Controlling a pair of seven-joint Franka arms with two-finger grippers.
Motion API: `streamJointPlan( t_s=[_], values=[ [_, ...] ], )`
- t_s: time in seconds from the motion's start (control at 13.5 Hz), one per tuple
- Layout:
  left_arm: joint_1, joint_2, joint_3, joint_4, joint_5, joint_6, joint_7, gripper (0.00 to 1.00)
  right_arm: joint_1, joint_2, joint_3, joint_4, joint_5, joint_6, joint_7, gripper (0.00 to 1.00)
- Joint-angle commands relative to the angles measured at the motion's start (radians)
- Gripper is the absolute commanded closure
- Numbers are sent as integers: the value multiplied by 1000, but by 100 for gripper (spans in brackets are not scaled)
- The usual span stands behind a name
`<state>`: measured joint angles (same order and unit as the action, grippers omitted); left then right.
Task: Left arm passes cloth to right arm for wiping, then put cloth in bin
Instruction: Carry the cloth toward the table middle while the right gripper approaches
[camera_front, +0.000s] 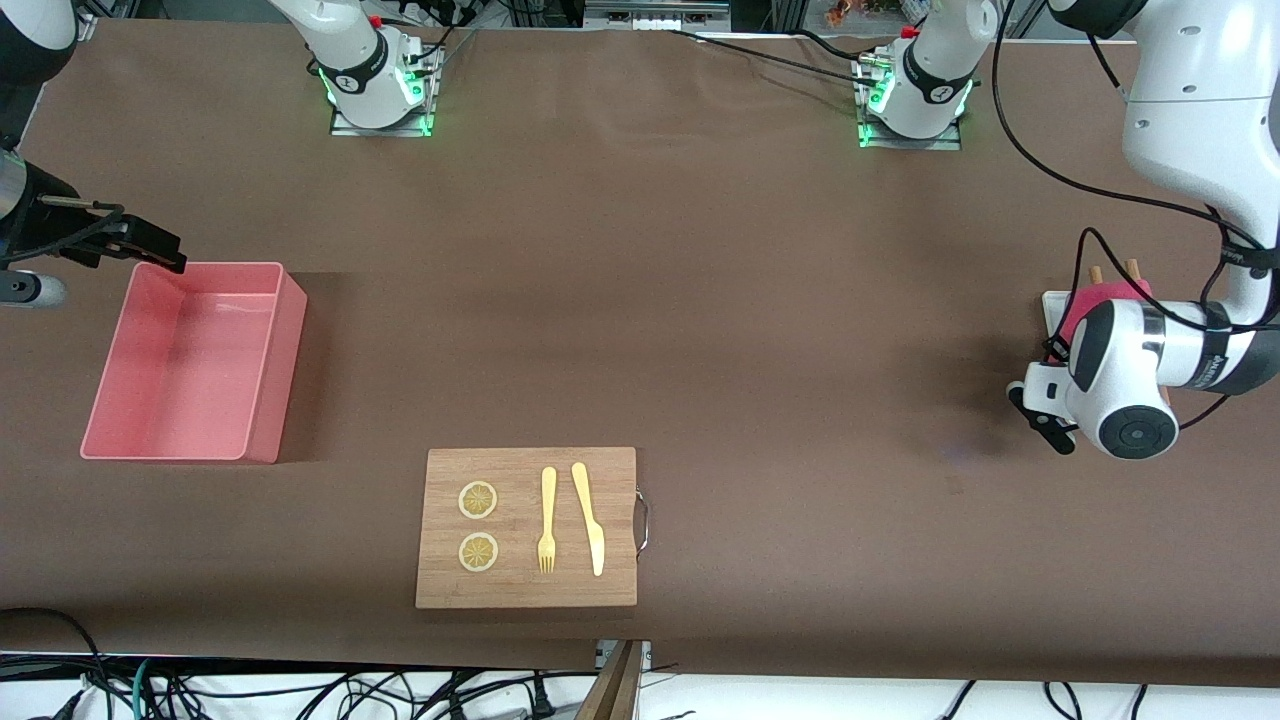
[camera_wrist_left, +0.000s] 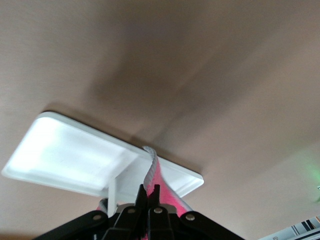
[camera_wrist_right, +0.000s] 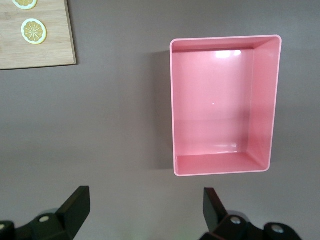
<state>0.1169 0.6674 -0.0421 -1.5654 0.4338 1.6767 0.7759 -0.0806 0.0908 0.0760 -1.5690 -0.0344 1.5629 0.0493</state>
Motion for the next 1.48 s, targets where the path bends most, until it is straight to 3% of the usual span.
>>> streamJointPlan(
  t_s=[0.0,0.22,0.37,0.52,0.74,0.89,1.11,1.4],
  values=[
    [-45,-80,-16,31,-9,-99,3,100,-13,10,11,-43,5,46,-5,0],
    [-52,-167,-67,36,-71,-210,2,100,-11,12,19,-45,30,49,49,0],
    [-52,-225,-77,42,-179,-258,-12,100,-11,15,33,-45,103,49,188,0],
    [-54,-265,-81,68,-287,-284,-42,100,-13,21,66,-48,113,58,283,0],
    [-94,-270,-81,162,-485,-357,-272,100,-11,53,82,-58,224,94,456,0],
    [-143,-270,-81,185,-568,-360,-471,100,-10,64,100,-83,289,137,553,0],
    [-241,-264,-78,205,-725,-325,-780,100,-7,115,181,-82,343,222,749,0],
    [-302,-227,-78,232,-900,-166,-946,100,5,191,289,-82,364,367,1016,0]
  ],
)
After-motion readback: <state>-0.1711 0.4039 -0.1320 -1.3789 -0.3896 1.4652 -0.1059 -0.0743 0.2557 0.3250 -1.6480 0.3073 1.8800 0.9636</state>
